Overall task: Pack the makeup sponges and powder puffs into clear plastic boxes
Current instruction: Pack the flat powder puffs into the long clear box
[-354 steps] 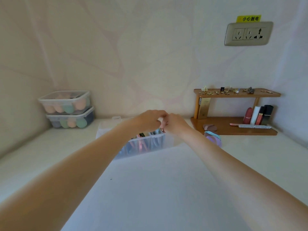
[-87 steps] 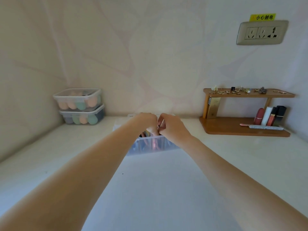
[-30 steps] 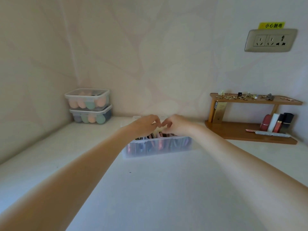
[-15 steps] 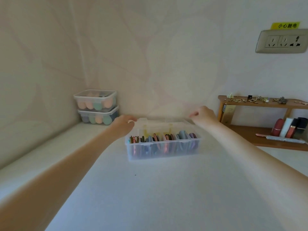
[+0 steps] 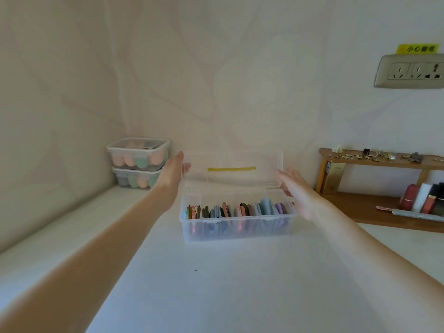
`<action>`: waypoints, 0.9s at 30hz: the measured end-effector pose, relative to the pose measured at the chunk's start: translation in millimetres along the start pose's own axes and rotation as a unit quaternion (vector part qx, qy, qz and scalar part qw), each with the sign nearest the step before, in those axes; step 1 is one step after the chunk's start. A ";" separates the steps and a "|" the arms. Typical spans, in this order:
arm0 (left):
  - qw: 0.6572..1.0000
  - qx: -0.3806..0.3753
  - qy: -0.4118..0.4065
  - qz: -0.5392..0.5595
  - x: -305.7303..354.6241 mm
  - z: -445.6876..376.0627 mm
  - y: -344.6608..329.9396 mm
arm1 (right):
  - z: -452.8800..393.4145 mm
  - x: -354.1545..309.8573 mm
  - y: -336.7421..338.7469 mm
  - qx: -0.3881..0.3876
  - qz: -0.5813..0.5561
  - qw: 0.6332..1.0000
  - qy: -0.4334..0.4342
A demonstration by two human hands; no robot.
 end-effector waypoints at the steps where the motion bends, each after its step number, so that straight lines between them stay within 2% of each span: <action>1: 1.000 -0.004 -0.025 -0.004 7.4 3.4 -1.2 | 2.8 -5.4 -0.3 -0.002 0.001 1.000 0.015; 4: 0.993 -0.035 -0.089 -0.071 28.5 26.6 -3.7 | 16.8 -32.6 2.5 0.016 0.036 0.993 0.110; 7: 0.974 -0.053 -0.137 -0.172 39.3 55.9 -5.1 | 40.9 -52.5 4.9 0.034 0.154 0.968 0.193; 9: 0.931 -0.091 -0.174 -0.308 35.9 72.9 -7.3 | 53.2 -50.5 -0.1 0.025 0.277 0.939 0.202; 12: 0.839 -0.150 -0.209 -0.480 16.8 91.8 -8.6 | 64.7 -32.0 -7.9 0.001 0.445 0.870 0.212; 14: 0.814 -0.150 -0.222 -0.516 10.0 103.1 -7.6 | 75.3 -22.3 -12.2 -0.014 0.494 0.837 0.235; 17: 0.785 -0.137 -0.240 -0.554 6.6 115.0 -10.7 | 92.3 -15.8 -19.7 0.003 0.555 0.787 0.269; 20: 0.726 -0.128 -0.260 -0.623 3.3 122.8 -19.8 | 98.1 -12.4 -22.2 0.046 0.600 0.746 0.286; 23: 0.686 -0.123 -0.256 -0.669 3.2 124.4 -26.0 | 97.6 -11.3 -22.1 0.060 0.611 0.738 0.282; 27: 0.670 -0.118 -0.240 -0.692 1.8 122.8 -28.9 | 95.2 -13.1 -24.0 0.081 0.634 0.718 0.276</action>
Point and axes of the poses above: each hand's wrist, its own z-axis away from the middle knuckle, its own y-axis out of the back of the hand, x = y × z, the point moved 6 cm from there along -z, towards the middle knuckle, and after that the axes turned 3 degrees about z, right-handed, at the moved point
